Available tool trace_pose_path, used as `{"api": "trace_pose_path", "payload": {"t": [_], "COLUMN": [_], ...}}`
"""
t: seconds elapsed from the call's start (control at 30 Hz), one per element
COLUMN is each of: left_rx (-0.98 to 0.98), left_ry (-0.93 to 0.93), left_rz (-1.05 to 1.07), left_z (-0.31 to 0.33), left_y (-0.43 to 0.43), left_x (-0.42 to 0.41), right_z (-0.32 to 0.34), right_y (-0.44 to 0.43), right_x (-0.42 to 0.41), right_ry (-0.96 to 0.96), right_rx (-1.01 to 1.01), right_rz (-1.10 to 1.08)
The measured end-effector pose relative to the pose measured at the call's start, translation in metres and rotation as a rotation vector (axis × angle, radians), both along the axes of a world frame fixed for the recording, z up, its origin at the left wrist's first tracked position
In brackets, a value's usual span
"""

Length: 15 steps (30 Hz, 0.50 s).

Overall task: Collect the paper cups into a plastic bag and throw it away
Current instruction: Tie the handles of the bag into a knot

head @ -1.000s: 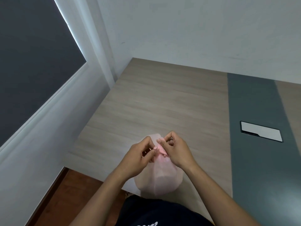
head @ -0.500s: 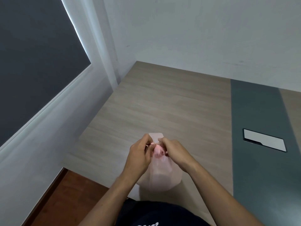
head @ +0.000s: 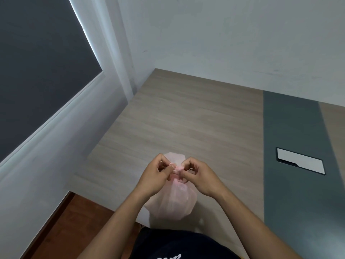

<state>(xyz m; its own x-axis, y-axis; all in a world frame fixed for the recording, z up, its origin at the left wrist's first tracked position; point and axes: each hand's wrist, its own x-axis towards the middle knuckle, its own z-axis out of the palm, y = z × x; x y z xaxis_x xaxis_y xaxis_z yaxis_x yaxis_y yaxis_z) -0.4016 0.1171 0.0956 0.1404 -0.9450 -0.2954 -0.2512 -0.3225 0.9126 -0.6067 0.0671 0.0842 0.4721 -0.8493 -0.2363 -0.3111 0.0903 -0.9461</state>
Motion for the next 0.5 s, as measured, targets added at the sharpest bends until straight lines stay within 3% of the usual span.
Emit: {"api": "trace_pose_path", "payload": {"t": [0.13,0.27,0.5], "left_rx": [0.094,0.194,0.263], "left_ry": [0.128,0.210,0.099], "left_rz": [-0.002,0.128,0.345], "left_z": [-0.011,-0.033,-0.074], "left_y": [-0.001,-0.001,0.012], "left_x": [0.003,0.003,0.009], "right_z": [0.003,-0.013,-0.053], "right_y": [0.004,0.004,0.008], "right_x": [0.000,-0.002,-0.017], "right_ry": [-0.029,0.108,0.258], "right_rx": [-0.094,-0.060,0.066], "right_rz": [-0.075,-0.080,-0.165]}}
